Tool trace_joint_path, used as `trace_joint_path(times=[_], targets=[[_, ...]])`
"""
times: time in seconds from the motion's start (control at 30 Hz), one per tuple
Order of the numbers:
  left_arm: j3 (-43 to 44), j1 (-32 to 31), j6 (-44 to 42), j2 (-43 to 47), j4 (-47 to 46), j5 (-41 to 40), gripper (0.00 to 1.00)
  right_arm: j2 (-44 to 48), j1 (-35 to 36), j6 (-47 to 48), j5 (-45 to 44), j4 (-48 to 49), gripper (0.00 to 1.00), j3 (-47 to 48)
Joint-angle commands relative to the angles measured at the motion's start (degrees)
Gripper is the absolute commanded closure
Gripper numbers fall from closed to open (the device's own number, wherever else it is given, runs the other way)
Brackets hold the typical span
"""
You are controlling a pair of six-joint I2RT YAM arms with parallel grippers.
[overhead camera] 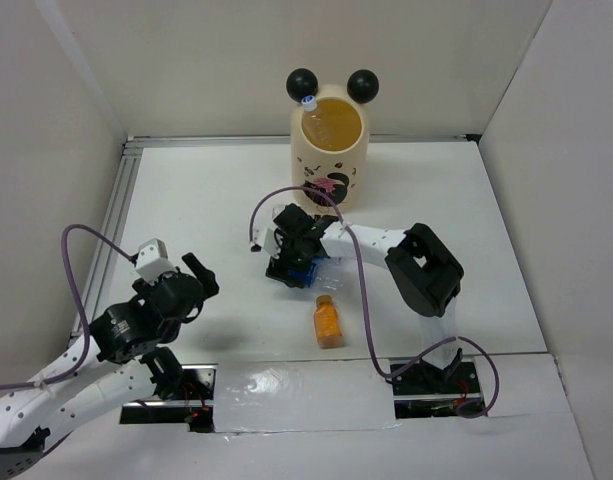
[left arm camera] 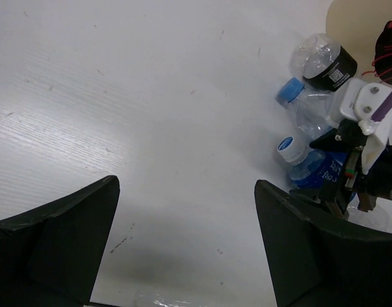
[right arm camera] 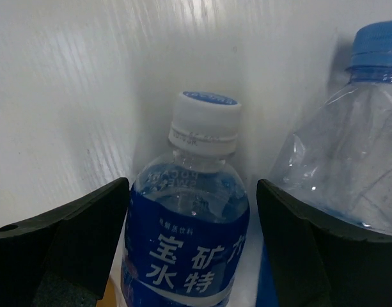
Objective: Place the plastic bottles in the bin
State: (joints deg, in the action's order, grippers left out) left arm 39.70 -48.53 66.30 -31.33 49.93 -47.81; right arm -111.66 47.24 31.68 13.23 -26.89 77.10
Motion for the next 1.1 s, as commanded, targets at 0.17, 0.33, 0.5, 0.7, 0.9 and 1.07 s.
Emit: trace_joint_path(times=[0.17,0.33,0.5,0.7,0.9,1.07], targets=[[-1.65,-0.25,-2.05,-3.73,-8.62,3.08,0.01,2.14,3.12,1.72,-2.17,-6.05,0.17,-3.44],[-1.12,-0.25,-2.58,-4.79,-9.94,3.08,0.01,3.55,3.64,7.93,10.11,-12.29,0.68,-1.09],[-1.12,-0.25,0.4,-3.48,-10.47,4.31,0.01,6.19,0.14,19.99,29.02,-27.82,0.8,13.48],[0.02,-0.25,3.48,-0.67,-11.0,4.22,0.01,2.06,-8.56,20.36,44.39,-37.27,0.89,45.47],[0.02,-0.25,-1.08,-5.13,-19.06,12.99,0.01,6.17,-20.76,7.99,55.04,-17.02,0.99,53.79],[0.02,-0.25,-6.36,-15.92,-25.4,25.64,0.01,9.89,-28.25,8.54,60.59,6.93,1.0,43.04]])
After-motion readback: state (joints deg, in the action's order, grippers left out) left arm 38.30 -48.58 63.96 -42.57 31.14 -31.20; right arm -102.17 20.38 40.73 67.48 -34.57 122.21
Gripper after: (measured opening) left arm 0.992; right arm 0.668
